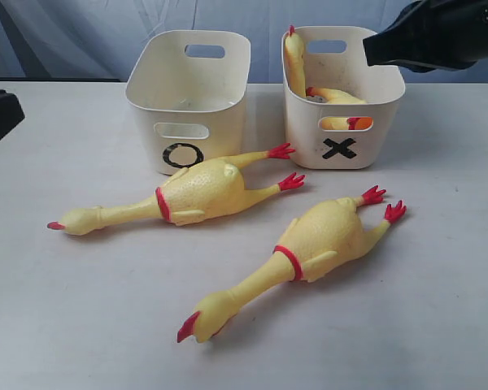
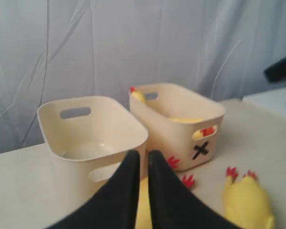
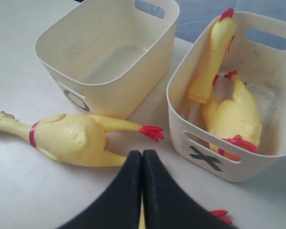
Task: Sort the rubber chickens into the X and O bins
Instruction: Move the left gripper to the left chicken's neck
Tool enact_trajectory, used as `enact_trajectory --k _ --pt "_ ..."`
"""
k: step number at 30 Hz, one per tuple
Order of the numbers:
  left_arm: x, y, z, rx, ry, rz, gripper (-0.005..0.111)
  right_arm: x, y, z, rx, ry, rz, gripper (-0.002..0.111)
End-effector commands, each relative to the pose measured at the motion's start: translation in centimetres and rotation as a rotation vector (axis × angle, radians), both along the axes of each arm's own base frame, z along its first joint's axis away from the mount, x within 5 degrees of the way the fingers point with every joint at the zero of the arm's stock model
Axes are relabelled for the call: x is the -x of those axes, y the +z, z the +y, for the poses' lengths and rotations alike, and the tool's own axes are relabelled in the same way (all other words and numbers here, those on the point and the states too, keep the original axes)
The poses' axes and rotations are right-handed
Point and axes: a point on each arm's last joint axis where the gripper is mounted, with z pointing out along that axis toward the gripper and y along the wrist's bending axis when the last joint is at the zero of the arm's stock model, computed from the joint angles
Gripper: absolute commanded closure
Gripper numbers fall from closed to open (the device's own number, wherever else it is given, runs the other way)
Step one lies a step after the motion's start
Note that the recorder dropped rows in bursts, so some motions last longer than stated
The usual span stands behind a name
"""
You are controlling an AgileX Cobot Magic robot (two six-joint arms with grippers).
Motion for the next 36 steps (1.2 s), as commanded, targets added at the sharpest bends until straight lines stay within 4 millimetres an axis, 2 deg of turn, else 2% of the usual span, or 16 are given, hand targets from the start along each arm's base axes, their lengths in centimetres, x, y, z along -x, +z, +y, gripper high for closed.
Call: enact_trajectory --k 1,2,4,5,6,8,11,17,22,27,31,36 --pt "-2.6 0.3 0.5 -0.232 0.015 0.021 0.080 0.5 0.7 -0.2 -0.038 -0.017 -0.020 0.108" --pt "-3.6 0.4 0.6 -0.358 -0.008 -0.006 0.067 0.6 0.9 -0.1 -0.067 -0.024 -0.023 0.108" --pt "-4.5 0.6 0.6 -0.433 -0.029 -0.033 0.056 0.6 1.1 0.0 -0.099 -0.028 -0.016 0.108" --pt "-5.4 0.5 0.6 -0.503 -0.045 -0.058 0.050 0.7 1.2 0.1 -0.125 -0.032 -0.008 0.108" --pt "-6.6 0.1 0.7 -0.557 -0.066 -0.059 0.048 0.7 1.3 0.2 -0.144 -0.034 -0.004 0.108" --pt "-8.3 -1.3 0.6 -0.608 -0.113 -0.021 0.049 0.7 1.3 0.2 -0.149 -0.035 -0.004 0.108" --pt "-10.8 -4.9 0.6 -0.698 -0.220 0.059 0.049 0.9 1.3 0.2 -0.147 -0.026 0.006 0.108" --pt "-12.9 -8.6 -0.3 -0.722 -0.388 0.111 0.049 0.9 1.3 0.3 -0.163 -0.028 0.010 0.108" --pt "-14.0 -10.2 -2.1 -0.807 -0.467 0.097 0.049 0.9 1.4 0.4 -0.184 -0.029 0.018 0.108" --pt "-15.6 -11.7 -2.2 -0.891 -0.421 0.144 0.049 1.5 1.9 0.3 -0.188 -0.019 0.009 0.108" --pt "-16.3 -12.2 -2.7 -0.803 -0.420 0.173 0.049 2.2 2.8 0.0 -0.197 -0.019 -0.025 0.108" --pt "-16.4 -13.4 -2.9 -0.805 -0.458 0.201 0.049 3.0 3.7 -0.2 -0.213 -0.022 -0.065 0.108"
